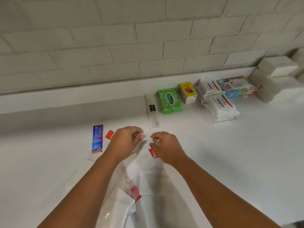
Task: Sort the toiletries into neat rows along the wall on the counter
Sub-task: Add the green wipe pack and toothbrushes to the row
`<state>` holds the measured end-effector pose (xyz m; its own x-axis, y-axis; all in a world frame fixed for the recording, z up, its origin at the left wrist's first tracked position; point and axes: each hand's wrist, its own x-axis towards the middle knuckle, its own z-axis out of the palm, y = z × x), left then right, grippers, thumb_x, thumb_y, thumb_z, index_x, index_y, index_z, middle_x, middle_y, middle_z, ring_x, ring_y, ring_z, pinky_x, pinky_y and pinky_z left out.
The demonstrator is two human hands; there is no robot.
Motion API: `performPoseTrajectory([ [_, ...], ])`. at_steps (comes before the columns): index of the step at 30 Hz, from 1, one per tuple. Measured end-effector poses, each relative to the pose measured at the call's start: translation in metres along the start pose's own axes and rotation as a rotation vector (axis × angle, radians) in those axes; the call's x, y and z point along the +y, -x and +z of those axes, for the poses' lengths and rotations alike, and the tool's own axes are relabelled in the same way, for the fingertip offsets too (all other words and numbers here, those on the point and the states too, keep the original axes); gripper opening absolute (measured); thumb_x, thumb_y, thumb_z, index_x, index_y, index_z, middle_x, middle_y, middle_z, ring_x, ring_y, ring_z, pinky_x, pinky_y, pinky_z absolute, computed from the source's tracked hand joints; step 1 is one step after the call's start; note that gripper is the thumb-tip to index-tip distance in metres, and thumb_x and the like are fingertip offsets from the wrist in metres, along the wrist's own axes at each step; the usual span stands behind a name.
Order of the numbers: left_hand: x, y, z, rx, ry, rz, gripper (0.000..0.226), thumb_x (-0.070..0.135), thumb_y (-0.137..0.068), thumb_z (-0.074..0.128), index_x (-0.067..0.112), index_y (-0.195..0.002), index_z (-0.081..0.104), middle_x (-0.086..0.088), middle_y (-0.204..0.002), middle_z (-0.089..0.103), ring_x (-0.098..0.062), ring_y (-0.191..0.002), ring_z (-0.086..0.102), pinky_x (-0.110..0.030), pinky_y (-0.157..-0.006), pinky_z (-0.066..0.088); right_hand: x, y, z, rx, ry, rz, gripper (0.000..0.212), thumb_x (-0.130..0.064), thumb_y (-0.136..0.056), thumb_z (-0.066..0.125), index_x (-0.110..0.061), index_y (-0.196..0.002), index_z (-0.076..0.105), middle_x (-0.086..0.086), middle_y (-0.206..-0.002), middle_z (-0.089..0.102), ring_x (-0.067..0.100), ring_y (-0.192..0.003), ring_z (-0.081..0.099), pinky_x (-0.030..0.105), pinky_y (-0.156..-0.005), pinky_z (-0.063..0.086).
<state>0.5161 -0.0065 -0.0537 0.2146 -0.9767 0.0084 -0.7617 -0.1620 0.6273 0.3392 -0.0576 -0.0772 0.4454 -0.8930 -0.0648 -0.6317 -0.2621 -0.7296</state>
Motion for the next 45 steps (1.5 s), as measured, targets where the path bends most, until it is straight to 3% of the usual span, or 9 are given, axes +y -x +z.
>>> performPoseTrajectory([
  [6, -0.028, 0.063, -0.024, -0.082, -0.028, 0.061, 0.016, 0.023, -0.090, 0.071, 0.024, -0.106, 0.073, 0.009, -0.097, 0.071, -0.004, -0.083, 0.065, -0.021, -0.079, 0.053, -0.033, 0.061, 0.031, -0.113, 0.074, -0.085, 0.031, -0.029, -0.085, 0.070, -0.021, -0.115, 0.067, -0.006, -0.110, 0.066, 0.000, -0.086, 0.053, 0.023, -0.088, 0.047],
  [12, -0.058, 0.120, -0.024, -0.155, -0.067, 0.057, 0.023, 0.018, -0.087, 0.071, 0.025, -0.109, 0.072, 0.008, -0.104, 0.069, -0.009, -0.087, 0.063, -0.028, -0.085, 0.053, -0.055, 0.109, 0.054, -0.163, 0.174, -0.052, 0.029, -0.032, -0.085, 0.067, -0.024, -0.113, 0.068, -0.005, -0.114, 0.063, 0.015, -0.107, 0.054, 0.027, -0.090, 0.045],
  [16, -0.077, 0.147, -0.014, -0.160, -0.055, 0.050, 0.025, 0.024, -0.085, 0.076, 0.021, -0.110, 0.072, 0.003, -0.102, 0.068, -0.012, -0.089, 0.064, -0.032, -0.086, 0.053, -0.063, 0.136, 0.068, -0.102, 0.272, -0.008, 0.022, -0.034, -0.084, 0.067, -0.023, -0.104, 0.068, -0.004, -0.103, 0.059, 0.017, -0.101, 0.054, 0.026, -0.081, 0.045],
  [21, -0.089, 0.158, -0.003, -0.121, -0.097, 0.121, 0.032, 0.031, -0.084, 0.076, 0.017, -0.112, 0.070, 0.000, -0.109, 0.066, -0.018, -0.102, 0.059, -0.021, -0.090, 0.041, -0.067, 0.164, 0.075, -0.206, 0.347, 0.153, 0.043, -0.045, -0.071, 0.077, -0.024, -0.101, 0.054, -0.005, -0.095, 0.052, 0.016, -0.086, 0.053, 0.025, -0.071, 0.042],
  [26, -0.083, 0.163, 0.002, -0.067, -0.085, 0.148, 0.037, 0.033, -0.082, 0.077, 0.016, -0.114, 0.069, 0.001, -0.113, 0.062, -0.020, -0.106, 0.056, -0.025, -0.093, 0.044, -0.064, 0.177, 0.078, -0.253, 0.454, 0.259, 0.040, -0.043, -0.079, 0.074, -0.021, -0.105, 0.054, -0.002, -0.102, 0.060, 0.017, -0.088, 0.057, 0.026, -0.075, 0.045],
  [31, -0.067, 0.161, 0.007, -0.096, -0.065, 0.169, 0.043, 0.036, -0.087, 0.073, 0.021, -0.126, 0.063, 0.006, -0.129, 0.056, -0.013, -0.119, 0.048, -0.023, -0.101, 0.041, -0.058, 0.178, 0.072, -0.200, 0.336, 0.344, 0.020, -0.035, -0.085, 0.070, -0.022, -0.098, 0.063, -0.006, -0.088, 0.062, 0.012, -0.077, 0.055, 0.019, -0.064, 0.037],
  [36, -0.054, 0.155, 0.007, -0.122, -0.068, 0.265, 0.039, 0.031, -0.087, 0.074, 0.024, -0.124, 0.064, 0.008, -0.130, 0.056, -0.012, -0.121, 0.045, -0.028, -0.101, 0.047, -0.054, 0.174, 0.054, -0.133, 0.184, 0.365, 0.008, -0.023, -0.091, 0.059, -0.020, -0.095, 0.065, -0.007, -0.089, 0.060, 0.014, -0.085, 0.058, 0.023, -0.073, 0.045],
  [40, -0.046, 0.148, 0.005, -0.136, -0.027, 0.321, 0.038, 0.026, -0.088, 0.073, 0.024, -0.125, 0.065, 0.008, -0.129, 0.056, -0.010, -0.121, 0.043, -0.021, -0.099, 0.041, -0.055, 0.170, 0.036, -0.044, 0.028, 0.392, 0.015, -0.016, -0.090, 0.055, -0.025, -0.080, 0.060, -0.004, -0.082, 0.064, 0.016, -0.074, 0.064, 0.028, -0.064, 0.051],
  [45, -0.045, 0.136, 0.008, -0.122, -0.038, 0.335, 0.046, 0.017, -0.088, 0.072, 0.021, -0.132, 0.060, 0.005, -0.131, 0.057, -0.011, -0.124, 0.042, -0.015, -0.103, 0.034, -0.065, 0.161, 0.009, 0.081, -0.060, 0.340, 0.015, -0.015, -0.091, 0.059, -0.024, -0.081, 0.063, -0.006, -0.081, 0.065, 0.018, -0.073, 0.065, 0.030, -0.062, 0.054],
])
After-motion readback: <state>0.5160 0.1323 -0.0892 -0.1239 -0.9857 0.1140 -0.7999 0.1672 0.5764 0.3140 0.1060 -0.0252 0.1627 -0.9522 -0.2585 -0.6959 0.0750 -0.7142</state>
